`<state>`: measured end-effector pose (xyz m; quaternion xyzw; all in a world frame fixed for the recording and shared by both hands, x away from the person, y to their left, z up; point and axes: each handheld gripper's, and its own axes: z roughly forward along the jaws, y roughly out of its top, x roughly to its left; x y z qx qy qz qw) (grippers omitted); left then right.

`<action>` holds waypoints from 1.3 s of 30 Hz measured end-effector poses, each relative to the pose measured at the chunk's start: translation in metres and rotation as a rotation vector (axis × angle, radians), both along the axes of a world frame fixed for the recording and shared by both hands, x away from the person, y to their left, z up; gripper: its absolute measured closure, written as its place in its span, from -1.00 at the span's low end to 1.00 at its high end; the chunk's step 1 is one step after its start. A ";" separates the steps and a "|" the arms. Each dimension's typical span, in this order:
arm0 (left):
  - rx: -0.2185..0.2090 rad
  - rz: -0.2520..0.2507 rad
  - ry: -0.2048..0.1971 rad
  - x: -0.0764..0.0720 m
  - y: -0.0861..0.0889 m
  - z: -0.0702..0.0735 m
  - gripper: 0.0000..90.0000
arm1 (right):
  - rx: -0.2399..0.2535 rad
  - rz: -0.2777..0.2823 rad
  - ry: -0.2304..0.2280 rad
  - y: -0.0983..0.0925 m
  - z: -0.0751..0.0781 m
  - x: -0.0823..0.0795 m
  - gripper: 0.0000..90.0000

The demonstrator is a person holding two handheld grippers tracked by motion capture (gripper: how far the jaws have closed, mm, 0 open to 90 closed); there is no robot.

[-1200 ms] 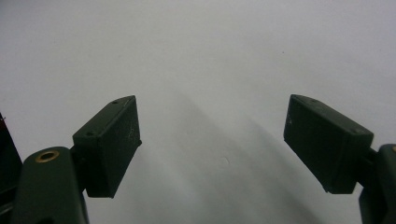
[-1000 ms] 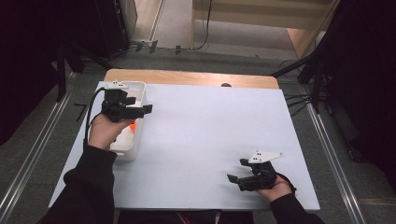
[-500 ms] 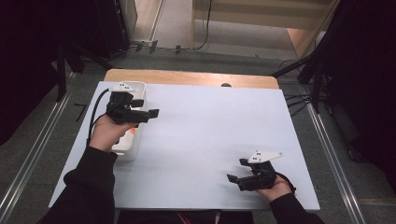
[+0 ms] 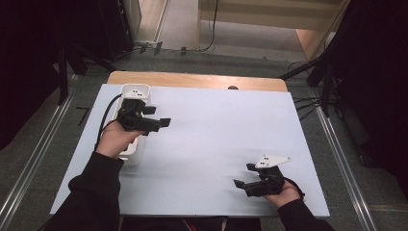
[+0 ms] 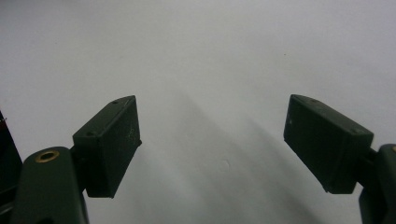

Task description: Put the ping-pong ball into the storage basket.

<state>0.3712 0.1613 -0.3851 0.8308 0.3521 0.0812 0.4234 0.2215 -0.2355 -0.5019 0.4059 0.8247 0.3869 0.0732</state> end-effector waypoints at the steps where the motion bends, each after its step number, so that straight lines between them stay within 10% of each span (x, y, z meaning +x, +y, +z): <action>1: 0.000 -0.002 0.006 0.000 -0.001 0.000 -0.52 | 0.001 -0.001 0.001 0.000 0.000 0.000 -0.61; 39: -0.024 -0.073 0.044 -0.022 -0.029 -0.023 -0.52 | 0.007 -0.006 0.005 0.000 0.000 0.000 -0.61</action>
